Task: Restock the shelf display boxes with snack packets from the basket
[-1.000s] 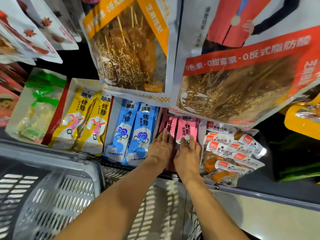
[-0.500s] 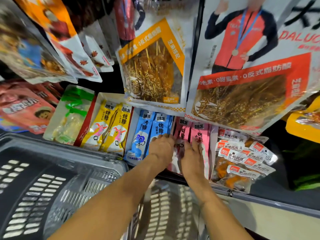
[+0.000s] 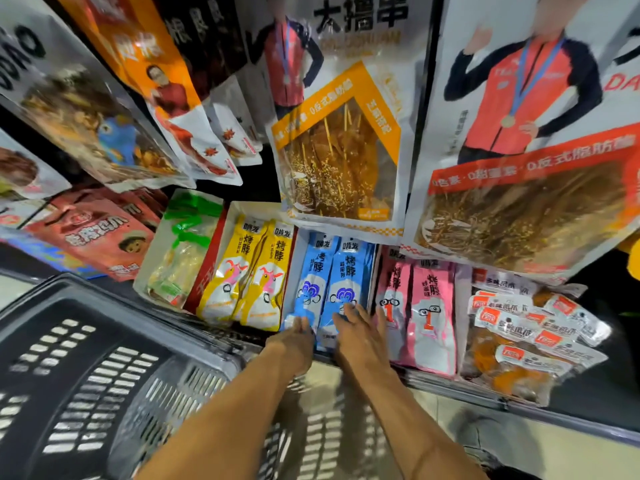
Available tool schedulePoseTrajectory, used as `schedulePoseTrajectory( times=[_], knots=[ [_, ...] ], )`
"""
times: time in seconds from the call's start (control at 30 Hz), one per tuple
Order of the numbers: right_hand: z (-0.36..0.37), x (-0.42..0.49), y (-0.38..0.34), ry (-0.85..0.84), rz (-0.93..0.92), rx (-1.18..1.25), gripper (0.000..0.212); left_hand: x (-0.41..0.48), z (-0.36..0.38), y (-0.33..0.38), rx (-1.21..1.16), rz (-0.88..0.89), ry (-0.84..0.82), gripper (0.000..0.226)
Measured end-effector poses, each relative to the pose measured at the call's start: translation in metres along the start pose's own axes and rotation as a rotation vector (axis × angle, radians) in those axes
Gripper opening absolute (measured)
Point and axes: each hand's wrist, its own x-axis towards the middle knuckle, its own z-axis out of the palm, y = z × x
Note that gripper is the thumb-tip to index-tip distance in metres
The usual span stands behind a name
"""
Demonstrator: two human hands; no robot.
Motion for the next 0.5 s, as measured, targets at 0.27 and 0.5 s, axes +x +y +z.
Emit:
schedulePoseTrajectory(
  times=[0.27, 0.5],
  knots=[
    [-0.005, -0.005, -0.007, -0.026, 0.046, -0.001, 0.065, 0.01, 0.011, -0.007, 0.039, 0.035, -0.003, 0.071],
    [-0.008, -0.008, -0.007, -0.058, 0.046, 0.023, 0.066, -0.003, 0.006, -0.004, 0.013, 0.034, 0.011, 0.073]
  ],
)
